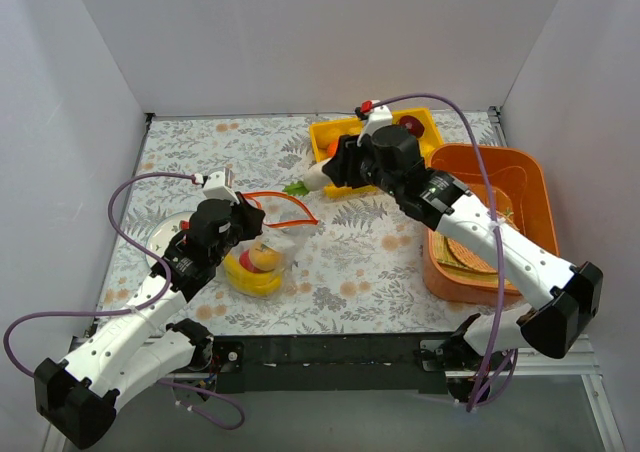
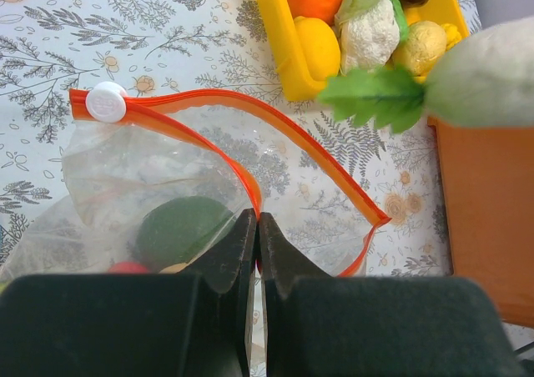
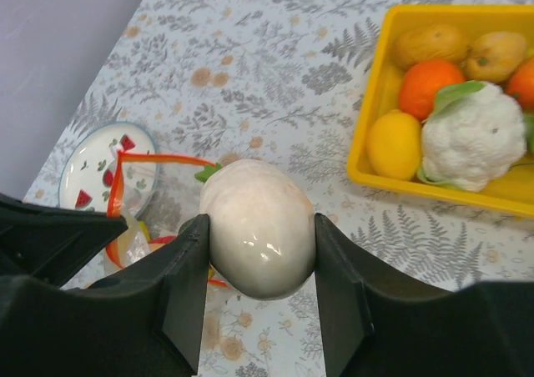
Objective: Open the zip-top bag and remove the fake food
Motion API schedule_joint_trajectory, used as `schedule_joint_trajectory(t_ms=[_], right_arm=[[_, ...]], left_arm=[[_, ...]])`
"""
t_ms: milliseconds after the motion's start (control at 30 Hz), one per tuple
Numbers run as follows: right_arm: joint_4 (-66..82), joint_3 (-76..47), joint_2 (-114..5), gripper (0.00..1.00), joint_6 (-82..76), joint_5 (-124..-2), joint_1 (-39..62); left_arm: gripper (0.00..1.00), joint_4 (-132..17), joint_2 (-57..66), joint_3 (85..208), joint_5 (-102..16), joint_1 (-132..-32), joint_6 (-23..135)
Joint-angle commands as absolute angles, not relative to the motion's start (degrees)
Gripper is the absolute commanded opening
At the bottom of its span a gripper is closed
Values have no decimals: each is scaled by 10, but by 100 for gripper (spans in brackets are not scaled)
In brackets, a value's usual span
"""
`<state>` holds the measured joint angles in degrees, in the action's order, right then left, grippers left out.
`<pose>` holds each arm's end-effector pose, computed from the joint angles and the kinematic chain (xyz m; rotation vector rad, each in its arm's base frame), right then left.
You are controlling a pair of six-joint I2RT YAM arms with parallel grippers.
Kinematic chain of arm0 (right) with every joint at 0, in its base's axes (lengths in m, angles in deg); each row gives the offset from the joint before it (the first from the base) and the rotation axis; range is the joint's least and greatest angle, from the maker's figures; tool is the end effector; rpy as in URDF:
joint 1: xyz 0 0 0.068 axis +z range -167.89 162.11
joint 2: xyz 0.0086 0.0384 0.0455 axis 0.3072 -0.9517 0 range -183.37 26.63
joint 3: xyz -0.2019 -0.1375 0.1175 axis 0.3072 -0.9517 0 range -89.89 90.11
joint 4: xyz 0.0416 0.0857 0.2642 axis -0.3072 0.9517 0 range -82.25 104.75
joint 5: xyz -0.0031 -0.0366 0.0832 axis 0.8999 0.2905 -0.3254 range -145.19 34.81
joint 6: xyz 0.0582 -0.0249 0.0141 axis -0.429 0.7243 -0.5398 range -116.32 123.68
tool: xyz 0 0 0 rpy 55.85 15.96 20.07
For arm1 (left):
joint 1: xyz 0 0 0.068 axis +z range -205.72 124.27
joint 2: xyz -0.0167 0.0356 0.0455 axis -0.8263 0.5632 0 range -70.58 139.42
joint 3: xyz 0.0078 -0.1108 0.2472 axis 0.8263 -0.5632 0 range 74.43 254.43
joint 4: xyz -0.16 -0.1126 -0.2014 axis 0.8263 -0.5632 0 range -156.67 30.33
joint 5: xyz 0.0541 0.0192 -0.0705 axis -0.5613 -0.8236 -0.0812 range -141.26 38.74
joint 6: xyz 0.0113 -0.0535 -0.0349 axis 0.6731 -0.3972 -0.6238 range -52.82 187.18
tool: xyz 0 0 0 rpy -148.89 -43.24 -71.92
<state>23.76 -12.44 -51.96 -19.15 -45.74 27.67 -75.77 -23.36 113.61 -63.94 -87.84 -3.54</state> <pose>0.2533 0.2464 0.3886 -0.2632 1.9025 0.6639 0.1972 -0.1107 0.2776 -0.8372 1.9331 -0.9183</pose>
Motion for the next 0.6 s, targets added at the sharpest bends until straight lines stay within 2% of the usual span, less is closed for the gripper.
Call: schedule_joint_trajectory(t_ms=[0, 233, 400, 567], right_arm=[[269, -75, -497, 25, -159, -422, 233], [281, 8, -559, 25, -92, -281, 171], [248, 67, -664, 24, -27, -133, 146], [215, 156, -789, 24, 53, -52, 135]], left_arm=[[0, -757, -232, 1155, -650, -881, -26], [0, -748, -234, 1150, -643, -881, -22], [0, -739, -232, 1148, -633, -881, -17], [0, -736, -233, 1147, -628, -881, -10]])
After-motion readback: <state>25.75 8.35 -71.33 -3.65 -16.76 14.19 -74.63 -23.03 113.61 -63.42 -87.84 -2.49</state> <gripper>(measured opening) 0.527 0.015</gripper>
